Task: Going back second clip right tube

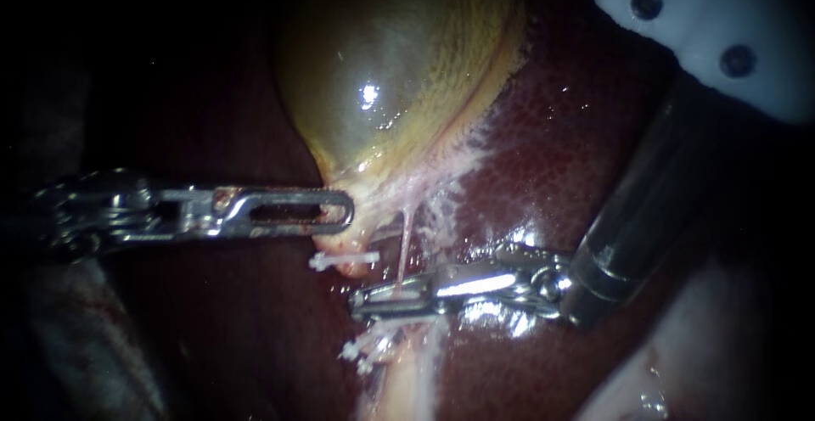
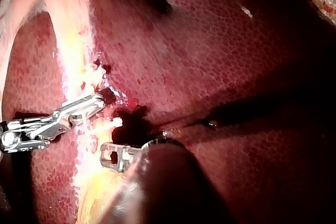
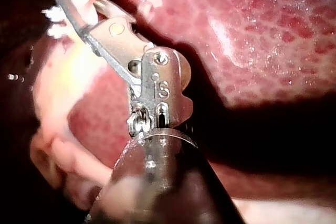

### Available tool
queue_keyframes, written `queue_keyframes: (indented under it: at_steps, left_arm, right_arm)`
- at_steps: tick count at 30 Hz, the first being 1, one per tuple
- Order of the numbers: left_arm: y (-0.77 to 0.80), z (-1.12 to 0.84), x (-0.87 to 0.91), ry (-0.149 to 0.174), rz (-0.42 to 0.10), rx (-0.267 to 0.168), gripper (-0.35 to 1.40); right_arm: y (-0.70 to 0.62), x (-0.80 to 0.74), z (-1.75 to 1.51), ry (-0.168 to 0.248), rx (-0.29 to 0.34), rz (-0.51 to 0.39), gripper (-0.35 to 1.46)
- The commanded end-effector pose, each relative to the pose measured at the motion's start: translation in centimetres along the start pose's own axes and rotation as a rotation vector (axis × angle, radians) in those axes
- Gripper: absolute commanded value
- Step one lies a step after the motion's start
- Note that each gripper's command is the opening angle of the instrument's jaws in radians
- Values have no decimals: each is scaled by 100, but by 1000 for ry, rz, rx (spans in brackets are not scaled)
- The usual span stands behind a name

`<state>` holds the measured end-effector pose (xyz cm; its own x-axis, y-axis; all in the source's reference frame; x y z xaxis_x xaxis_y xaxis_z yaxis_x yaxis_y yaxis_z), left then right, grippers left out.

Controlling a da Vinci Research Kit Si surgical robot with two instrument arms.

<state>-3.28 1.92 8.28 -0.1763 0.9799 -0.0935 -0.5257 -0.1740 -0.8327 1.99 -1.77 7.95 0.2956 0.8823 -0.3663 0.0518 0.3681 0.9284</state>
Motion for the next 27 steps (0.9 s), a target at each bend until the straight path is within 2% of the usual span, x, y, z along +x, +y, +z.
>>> queue_keyframes:
  at_steps: [1,15,20,23,27]
  left_arm:
    - [0,0,0,0,0,0,-35]
    - [0,0,0,0,0,0,-35]
    - [0,0,0,0,0,0,-35]
    - [0,0,0,0,0,0,-35]
    - [0,0,0,0,0,0,-35]
  right_arm:
    - [0,0,0,0,1,0,-35]
    - [0,0,0,-1,1,0,-35]
    - [-1,1,0,-1,2,-6,16]
    - [-1,2,0,-5,0,-34,34]
    - [-1,2,0,-2,3,-76,45]
